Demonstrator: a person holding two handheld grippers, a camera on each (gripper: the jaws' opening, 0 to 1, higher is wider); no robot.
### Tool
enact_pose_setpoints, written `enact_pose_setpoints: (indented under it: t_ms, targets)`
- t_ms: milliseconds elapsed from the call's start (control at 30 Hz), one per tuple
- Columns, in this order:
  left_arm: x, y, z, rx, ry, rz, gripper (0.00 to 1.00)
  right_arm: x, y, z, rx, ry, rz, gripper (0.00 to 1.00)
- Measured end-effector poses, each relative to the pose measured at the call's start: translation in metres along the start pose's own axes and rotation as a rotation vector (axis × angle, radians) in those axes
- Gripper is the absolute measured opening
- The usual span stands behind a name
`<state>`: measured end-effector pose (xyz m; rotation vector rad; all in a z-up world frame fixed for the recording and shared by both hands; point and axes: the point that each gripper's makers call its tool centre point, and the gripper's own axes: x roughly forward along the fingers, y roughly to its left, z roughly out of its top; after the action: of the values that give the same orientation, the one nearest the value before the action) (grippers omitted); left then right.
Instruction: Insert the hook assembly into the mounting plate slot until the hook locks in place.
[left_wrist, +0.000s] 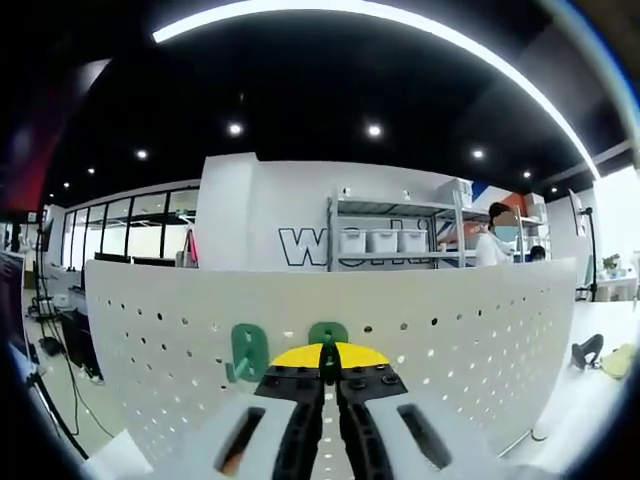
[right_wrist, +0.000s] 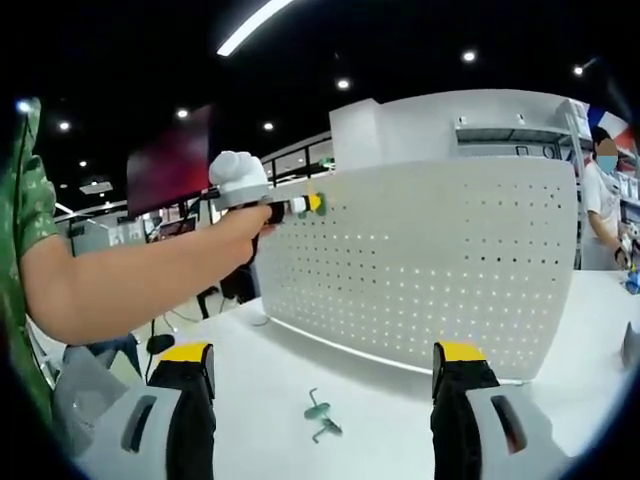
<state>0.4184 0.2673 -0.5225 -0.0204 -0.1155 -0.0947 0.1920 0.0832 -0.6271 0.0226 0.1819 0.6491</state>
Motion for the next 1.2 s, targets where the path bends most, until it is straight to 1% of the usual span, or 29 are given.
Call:
enact_pose_setpoints:
  t_ms: [200, 500, 567, 633, 833, 967, 1100, 1200]
  targets:
    - [0.0005, -0.0003, 0.0002, 0.020, 0.000, -0.003, 0.03, 0.0015, 0.0013, 0.0000, 0.000, 0.000, 0.004, 0.91]
    - [0.0027, -0.0018, 0.0010, 0.019, 0.010, -0.017, 0.04, 0.0002, 0.0013, -0.0013, 0.002, 0.003, 0.004, 0.91]
    - [0.0024, -0.0037, 0.0046, 0.028, -0.002, -0.019, 0.04, 0.0000, 0.0011, -0.0012, 0.003, 0.002, 0.004, 0.91]
    - [0.0023, -0.0036, 0.0053, 0.035, -0.001, -0.016, 0.04, -0.0002, 0.0009, -0.0015, 0.004, 0.003, 0.003, 0.91]
    - [0.0022, -0.0035, 0.0023, 0.031, 0.012, -0.017, 0.04, -0.0009, 0.0005, -0.0009, 0.003, 0.001, 0.001, 0.91]
    - [0.0010, -0.0039, 0.0022, 0.029, 0.011, -0.017, 0.07, -0.0011, 0.0015, -0.0004, 0.002, 0.001, 0.002, 0.91]
    - [0.0002, -0.0033, 0.0031, 0.030, 0.008, -0.016, 0.07, -0.0018, 0.0022, 0.0000, 0.000, 0.000, 0.002, 0.91]
    - [-0.0004, -0.0037, 0.0048, 0.032, 0.004, -0.017, 0.10, -0.0023, 0.0019, 0.0004, 0.001, 0.000, 0.001, 0.91]
